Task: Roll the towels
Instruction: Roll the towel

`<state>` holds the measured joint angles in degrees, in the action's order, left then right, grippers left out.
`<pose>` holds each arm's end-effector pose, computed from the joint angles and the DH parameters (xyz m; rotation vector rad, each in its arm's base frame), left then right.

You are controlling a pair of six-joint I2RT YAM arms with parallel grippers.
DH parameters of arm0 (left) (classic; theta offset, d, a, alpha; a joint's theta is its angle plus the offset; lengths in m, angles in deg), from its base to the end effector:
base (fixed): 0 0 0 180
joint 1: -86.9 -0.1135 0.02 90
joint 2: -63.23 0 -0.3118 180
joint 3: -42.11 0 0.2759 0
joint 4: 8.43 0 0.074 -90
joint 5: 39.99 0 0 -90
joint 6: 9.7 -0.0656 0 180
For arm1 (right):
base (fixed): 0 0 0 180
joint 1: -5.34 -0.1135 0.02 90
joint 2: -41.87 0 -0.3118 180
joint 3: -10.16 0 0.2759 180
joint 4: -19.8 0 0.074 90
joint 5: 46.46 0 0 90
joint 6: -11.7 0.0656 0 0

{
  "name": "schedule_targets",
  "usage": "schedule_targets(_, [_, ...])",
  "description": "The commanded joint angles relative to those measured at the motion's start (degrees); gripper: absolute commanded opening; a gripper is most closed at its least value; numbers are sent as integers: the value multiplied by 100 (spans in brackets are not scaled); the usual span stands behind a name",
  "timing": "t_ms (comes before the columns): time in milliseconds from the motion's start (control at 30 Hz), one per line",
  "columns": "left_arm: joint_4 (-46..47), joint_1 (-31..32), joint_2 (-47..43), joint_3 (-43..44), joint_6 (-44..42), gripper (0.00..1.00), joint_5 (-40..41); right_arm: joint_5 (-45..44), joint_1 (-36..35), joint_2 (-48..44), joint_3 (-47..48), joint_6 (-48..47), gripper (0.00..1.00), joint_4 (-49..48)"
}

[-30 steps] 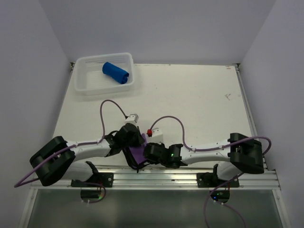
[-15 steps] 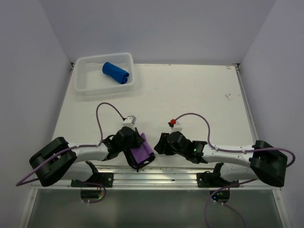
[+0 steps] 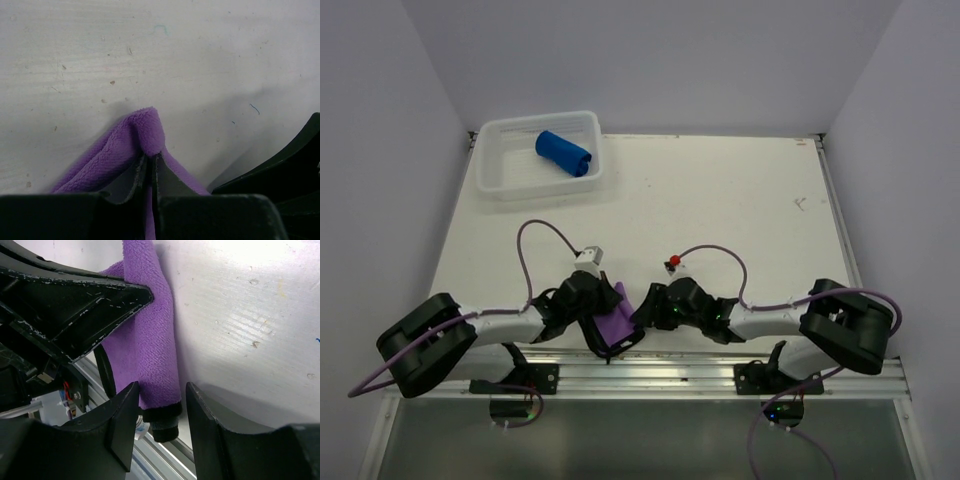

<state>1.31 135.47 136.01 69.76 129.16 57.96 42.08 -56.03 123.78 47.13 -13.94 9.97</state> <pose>0.1627 -0.1707 0.1353 -0.0883 2.2979 -0.7861 0.1383 0.2499 0.1470 0.0803 2.4527 1.1199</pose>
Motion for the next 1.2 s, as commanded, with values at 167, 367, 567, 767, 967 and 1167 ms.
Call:
schedule_targets(167, [46, 47, -114, -156, 36, 0, 207, 249, 46, 457, -190, 270, 37, -836])
schedule_targets(367, [11, 47, -202, -243, 176, 0, 330, 444, 37, 906, -296, 297, 34, -1285])
schedule_targets(567, [-86, 47, -325, -314, 352, 0, 532, 400, 2, 871, -138, 25, 33, -785])
schedule_targets(767, [-121, 38, -351, -297, 414, 0, 638, 339, -113, 993, 187, -406, 21, 85])
schedule_targets(967, [-217, -67, -220, -16, 335, 0, 603, 155, -393, 941, 512, -740, 1, 630])
schedule_targets(1167, [-296, -515, 26, 292, 212, 0, 120, -1030, -911, 537, 1171, -1267, 0, 2114])
